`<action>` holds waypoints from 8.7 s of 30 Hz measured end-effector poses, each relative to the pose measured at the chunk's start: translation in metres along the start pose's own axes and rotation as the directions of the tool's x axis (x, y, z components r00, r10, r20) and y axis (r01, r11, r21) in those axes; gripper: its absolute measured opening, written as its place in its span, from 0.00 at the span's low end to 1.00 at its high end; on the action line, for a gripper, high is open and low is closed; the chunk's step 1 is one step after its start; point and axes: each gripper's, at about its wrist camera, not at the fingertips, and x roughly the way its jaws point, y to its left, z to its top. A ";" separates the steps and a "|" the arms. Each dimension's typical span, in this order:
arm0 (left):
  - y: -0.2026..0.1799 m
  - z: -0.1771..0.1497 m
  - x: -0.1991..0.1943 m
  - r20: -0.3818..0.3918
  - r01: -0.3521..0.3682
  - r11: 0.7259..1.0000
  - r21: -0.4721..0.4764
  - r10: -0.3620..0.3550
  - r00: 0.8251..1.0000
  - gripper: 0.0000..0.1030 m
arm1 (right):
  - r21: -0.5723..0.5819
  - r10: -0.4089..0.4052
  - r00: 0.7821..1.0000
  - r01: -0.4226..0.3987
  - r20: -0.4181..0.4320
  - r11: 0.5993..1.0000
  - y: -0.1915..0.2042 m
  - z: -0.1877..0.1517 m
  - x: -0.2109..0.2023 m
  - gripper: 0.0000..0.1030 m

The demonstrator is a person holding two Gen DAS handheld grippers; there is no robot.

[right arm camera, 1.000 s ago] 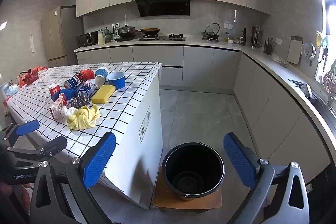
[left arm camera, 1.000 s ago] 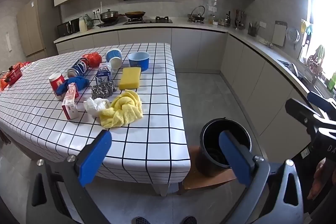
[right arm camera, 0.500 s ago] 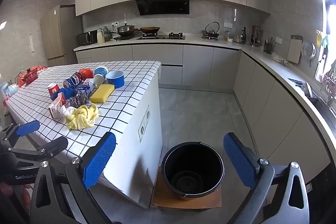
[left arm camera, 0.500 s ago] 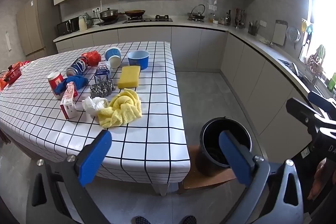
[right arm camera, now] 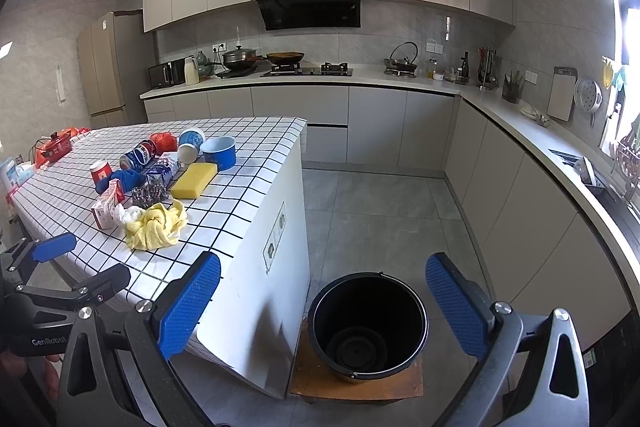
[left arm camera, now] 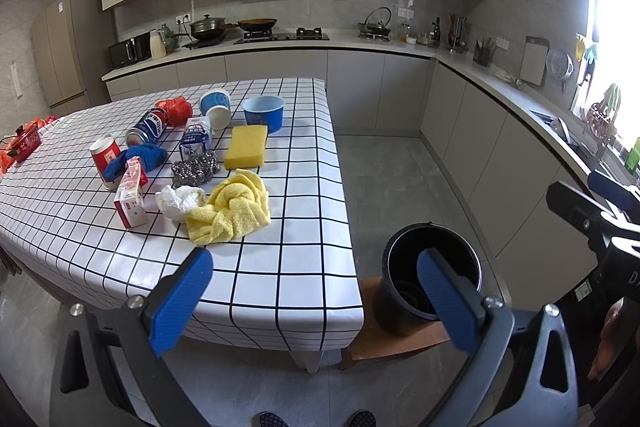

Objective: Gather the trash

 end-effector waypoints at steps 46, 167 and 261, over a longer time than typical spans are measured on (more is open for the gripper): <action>0.000 0.003 -0.005 0.006 -0.009 1.000 0.009 0.009 1.000 1.00 | -0.002 -0.003 1.000 0.003 0.017 1.000 -0.001 0.001 -0.009 1.00; 0.033 0.050 0.099 -0.001 0.248 0.967 0.054 -0.249 0.969 0.36 | 0.133 0.034 0.996 -0.023 -0.081 0.991 0.007 0.014 0.108 0.27; 0.066 0.004 0.097 -0.063 -0.152 0.980 -0.127 0.145 0.987 1.00 | -0.031 0.085 0.970 -0.094 -0.227 0.995 -0.006 -0.005 0.165 1.00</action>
